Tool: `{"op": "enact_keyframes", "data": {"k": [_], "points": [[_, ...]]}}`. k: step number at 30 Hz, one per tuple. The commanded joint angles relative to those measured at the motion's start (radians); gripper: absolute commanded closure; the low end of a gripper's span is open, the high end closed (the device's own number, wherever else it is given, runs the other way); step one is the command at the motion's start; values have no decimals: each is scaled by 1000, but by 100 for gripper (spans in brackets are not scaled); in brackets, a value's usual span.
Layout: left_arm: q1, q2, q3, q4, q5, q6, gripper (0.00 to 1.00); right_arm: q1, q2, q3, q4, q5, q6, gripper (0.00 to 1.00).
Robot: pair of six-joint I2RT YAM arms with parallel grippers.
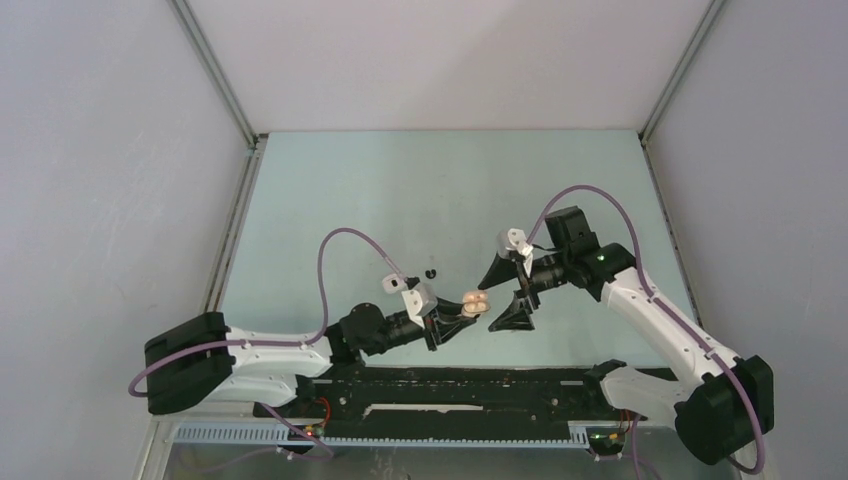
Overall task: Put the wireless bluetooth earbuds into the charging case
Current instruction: Close the charging case with the earbuds inside, then place the charging case with the earbuds at the center of the board.
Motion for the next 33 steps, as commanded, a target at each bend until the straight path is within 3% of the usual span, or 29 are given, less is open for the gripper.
{"op": "enact_keyframes", "data": {"k": [1,10,14,18,25,33], "points": [[1,14,55,31,6,8,100,22,6,16,-12,26,-47,1],[61,63,55,22,-161,-159,100,-10,-135,41,-125,-11,-143,1],[64,71,39,6,-146,-193,100,-63,-157,16,39,61,19,4],[64,69,13,-2,-144,-263,100,-65,-99,-30,233,242,185,5],[84,6,132,-409,-333,-323,100,-54,-30,-31,286,410,219,5],[224,163,269,-541,-200,-470,100,-68,-39,-31,324,507,253,5]]}}
